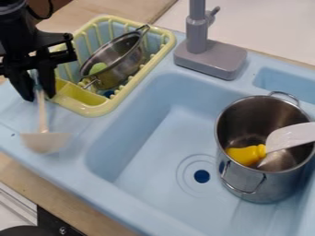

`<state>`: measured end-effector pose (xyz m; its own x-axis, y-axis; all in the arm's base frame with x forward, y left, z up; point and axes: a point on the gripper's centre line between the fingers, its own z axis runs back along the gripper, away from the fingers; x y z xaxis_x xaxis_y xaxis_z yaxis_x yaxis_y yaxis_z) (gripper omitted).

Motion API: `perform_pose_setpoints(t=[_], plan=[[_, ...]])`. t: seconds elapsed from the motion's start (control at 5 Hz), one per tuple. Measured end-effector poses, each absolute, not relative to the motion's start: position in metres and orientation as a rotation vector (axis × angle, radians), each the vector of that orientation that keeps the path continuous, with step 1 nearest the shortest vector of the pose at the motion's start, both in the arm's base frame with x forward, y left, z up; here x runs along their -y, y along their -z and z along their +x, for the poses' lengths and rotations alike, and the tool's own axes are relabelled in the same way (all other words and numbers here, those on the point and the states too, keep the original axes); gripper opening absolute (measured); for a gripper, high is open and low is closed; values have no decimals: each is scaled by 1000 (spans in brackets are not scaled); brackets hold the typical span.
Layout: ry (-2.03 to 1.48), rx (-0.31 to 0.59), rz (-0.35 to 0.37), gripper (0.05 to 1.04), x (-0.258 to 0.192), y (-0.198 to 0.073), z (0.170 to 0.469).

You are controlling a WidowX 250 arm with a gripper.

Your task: Put the white laddle at left side of the sink

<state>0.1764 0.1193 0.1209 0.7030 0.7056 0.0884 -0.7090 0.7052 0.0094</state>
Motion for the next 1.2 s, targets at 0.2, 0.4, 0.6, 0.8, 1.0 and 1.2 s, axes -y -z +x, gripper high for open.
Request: perform_pose_setpoints(t=[0.2,0.4,0.6,0.8,1.0,1.2], plan=[[-730,79,46,237,-118,-131,182],[-627,63,88,237,-113,-137,185],[-494,57,95,236,-98,-144,187],[-322,115,124,236,-73,-158,191],[-193,145,117,236,-49,-161,198],[-102,180,70,236,-22,-157,212]])
